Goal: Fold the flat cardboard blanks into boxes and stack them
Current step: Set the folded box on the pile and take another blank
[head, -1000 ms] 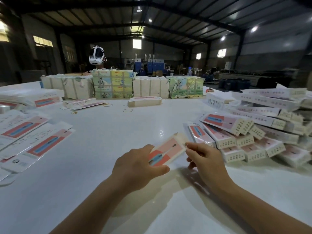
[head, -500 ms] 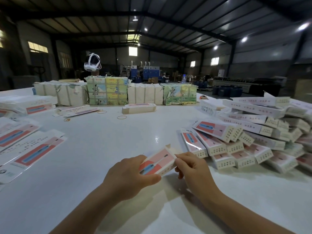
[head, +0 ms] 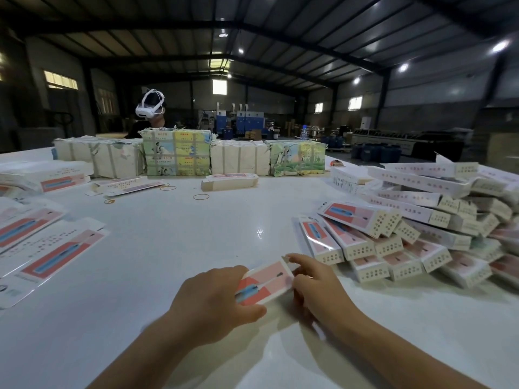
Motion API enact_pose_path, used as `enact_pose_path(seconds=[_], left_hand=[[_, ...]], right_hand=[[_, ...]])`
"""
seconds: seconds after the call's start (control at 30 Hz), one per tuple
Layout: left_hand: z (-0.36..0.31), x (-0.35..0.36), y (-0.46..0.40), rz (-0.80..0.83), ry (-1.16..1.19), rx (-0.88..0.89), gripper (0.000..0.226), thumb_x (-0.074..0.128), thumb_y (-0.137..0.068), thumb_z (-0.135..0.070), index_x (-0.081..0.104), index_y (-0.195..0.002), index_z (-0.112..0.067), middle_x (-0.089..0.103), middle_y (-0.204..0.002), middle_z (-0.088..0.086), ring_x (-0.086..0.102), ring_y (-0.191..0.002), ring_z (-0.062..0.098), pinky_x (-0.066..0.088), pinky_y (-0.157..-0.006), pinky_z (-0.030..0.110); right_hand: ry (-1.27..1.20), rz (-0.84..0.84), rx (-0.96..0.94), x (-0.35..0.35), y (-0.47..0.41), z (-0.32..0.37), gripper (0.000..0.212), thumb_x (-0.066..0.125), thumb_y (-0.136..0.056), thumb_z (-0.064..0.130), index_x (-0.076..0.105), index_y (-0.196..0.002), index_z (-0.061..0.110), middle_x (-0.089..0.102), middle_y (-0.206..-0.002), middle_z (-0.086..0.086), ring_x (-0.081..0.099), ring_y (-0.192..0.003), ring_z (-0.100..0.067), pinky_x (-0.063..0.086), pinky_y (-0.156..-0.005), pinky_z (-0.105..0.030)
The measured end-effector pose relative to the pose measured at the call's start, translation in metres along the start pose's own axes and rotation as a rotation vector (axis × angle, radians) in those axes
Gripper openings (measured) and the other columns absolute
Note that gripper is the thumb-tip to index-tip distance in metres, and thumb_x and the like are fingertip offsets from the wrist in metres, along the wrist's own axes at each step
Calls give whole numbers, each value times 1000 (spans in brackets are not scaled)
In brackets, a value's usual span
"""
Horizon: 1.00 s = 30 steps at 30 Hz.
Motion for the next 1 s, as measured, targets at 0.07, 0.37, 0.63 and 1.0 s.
enact_pose_path(seconds=[0.07, 0.37, 0.63, 1.0], left_hand=[[0, 1, 0, 5, 11, -3, 45, 49, -75, -69, 48, -104, -34, 58, -97, -15, 56, -80, 9, 48, -69, 23], [-7, -5, 1, -59, 26, 10, 37, 51, -79, -68, 37, -98, -40, 59, -107, -18, 57, -75, 7, 48, -65, 17], [-11, -20, 2, -214, 171, 55, 53, 56, -78, -66, 45, -120, -37, 56, -115, -20, 62, -80, 9, 56, -70, 21], [-35, -35, 11, -335, 186, 99, 44, 52, -81, -63, 41, -115, -37, 56, -101, -18, 57, -82, 8, 49, -71, 18]], right_hand=[[-42, 12, 12, 1, 1, 0, 32, 40, -94, -1, 63, -107, 17, 67, -80, 2, 58, -51, 5, 40, -46, -8], [-40, -48, -33, 2, 2, 2, 32, 39, -100, 11, 65, -98, 30, 68, -100, 1, 65, -89, -8, 51, -74, -19], [-73, -350, -158, -41, 6, 21, 75, 71, -82, 19, 30, -143, 32, 35, -136, 5, 45, -115, -16, 46, -94, -33], [344, -157, -463, 4, 30, 55, 46, 37, -97, 36, 41, -141, 23, 53, -115, 16, 56, -102, 0, 50, -86, -20]])
Point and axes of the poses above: each hand's wrist, its own y-axis away from the middle knuckle, its own x-axis out of the palm, z = x × y, the point moved 10 cm from there along -y, towards the middle knuckle
